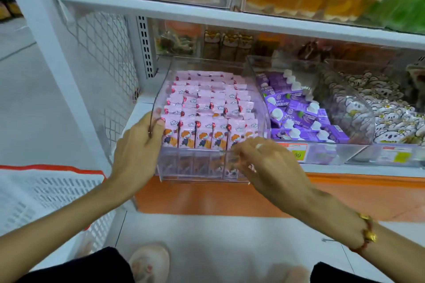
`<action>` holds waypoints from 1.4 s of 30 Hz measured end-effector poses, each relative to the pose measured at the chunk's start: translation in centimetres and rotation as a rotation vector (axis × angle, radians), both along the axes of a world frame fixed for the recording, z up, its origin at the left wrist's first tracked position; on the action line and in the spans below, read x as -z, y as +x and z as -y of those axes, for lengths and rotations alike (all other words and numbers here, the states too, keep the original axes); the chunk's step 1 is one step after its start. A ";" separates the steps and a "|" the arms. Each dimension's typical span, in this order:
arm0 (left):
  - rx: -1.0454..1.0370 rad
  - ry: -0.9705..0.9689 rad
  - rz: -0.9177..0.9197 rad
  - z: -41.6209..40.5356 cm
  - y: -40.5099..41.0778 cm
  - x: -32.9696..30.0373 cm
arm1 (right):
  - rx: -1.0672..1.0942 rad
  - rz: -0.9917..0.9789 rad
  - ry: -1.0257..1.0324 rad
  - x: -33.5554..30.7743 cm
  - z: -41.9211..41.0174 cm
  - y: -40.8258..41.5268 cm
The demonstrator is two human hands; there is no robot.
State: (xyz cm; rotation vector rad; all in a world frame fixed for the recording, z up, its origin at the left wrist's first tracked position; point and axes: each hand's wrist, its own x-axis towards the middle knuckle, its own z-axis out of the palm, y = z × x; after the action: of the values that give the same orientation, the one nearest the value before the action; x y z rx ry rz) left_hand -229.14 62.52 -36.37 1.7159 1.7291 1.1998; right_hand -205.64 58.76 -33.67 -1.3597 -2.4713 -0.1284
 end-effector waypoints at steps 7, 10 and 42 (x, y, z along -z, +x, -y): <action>-0.011 0.092 -0.097 0.1 1.2 1.3 | 0.237 -0.255 0.193 -1.7 -0.9 2.3; -0.041 0.085 -0.092 0.2 1.7 2.2 | 0.444 -0.163 -0.014 -0.7 -3.3 3.3; 0.051 -0.027 0.497 -6.5 0.3 -0.3 | 0.109 0.049 -0.208 -3.0 -21.7 -9.4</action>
State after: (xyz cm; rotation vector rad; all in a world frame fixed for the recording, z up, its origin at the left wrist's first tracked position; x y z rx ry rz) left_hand -228.83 69.00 -36.02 1.2913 1.3834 1.4232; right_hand -214.99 80.47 -30.62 -1.5946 -2.5079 0.0733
